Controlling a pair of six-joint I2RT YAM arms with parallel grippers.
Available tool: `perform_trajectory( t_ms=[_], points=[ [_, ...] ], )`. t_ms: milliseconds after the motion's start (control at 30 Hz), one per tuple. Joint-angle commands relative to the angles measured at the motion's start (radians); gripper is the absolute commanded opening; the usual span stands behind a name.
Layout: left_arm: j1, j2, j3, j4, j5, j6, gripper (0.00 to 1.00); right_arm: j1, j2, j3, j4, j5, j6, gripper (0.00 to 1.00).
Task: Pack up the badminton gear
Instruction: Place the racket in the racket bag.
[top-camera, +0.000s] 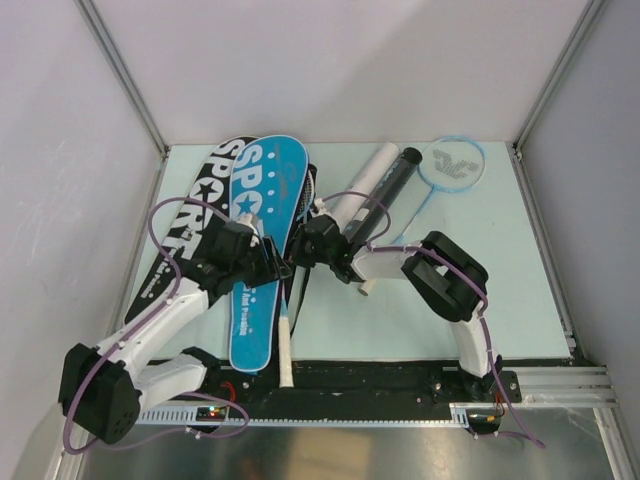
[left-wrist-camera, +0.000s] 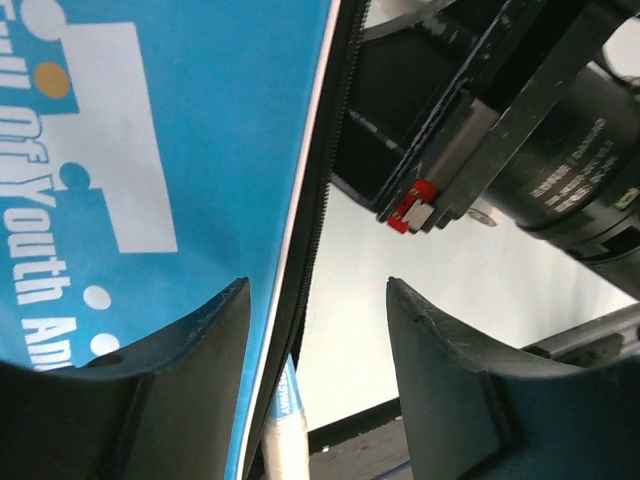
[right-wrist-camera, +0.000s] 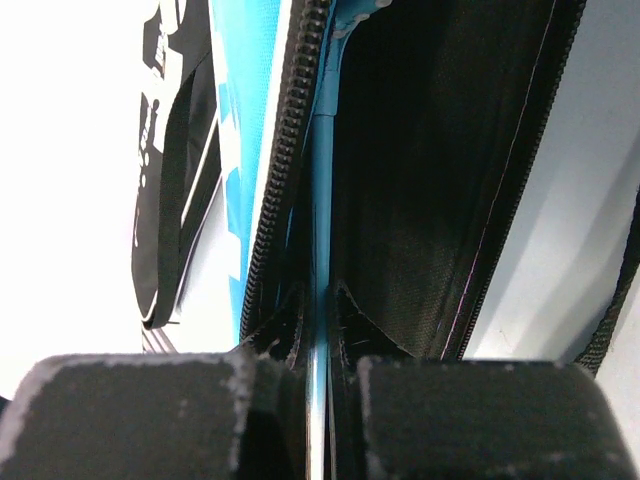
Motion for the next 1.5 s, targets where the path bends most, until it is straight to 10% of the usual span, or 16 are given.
perform_trajectory(
  t_ms=[0, 333, 600, 1233, 1467],
  points=[
    [-0.039, -0.017, -0.019, -0.051, -0.16, 0.034, 0.62, -0.005, 0.004, 0.023, 0.141, -0.003, 0.033, 0.0],
    [-0.054, 0.11, 0.049, -0.079, -0.26, 0.072, 0.52, -0.007, 0.014, 0.023, 0.148, -0.022, 0.009, 0.0],
    [-0.055, 0.154, 0.094, -0.08, -0.198, 0.082, 0.03, -0.038, -0.029, 0.022, 0.06, -0.145, -0.026, 0.25],
    [-0.055, 0.098, 0.075, -0.005, -0.1, 0.0, 0.0, 0.022, -0.352, -0.155, -0.389, -0.231, -0.265, 0.62],
    [-0.055, 0.11, 0.065, 0.039, -0.061, -0.024, 0.0, 0.041, -0.402, -0.231, -0.485, -0.166, -0.273, 0.41]
  ],
)
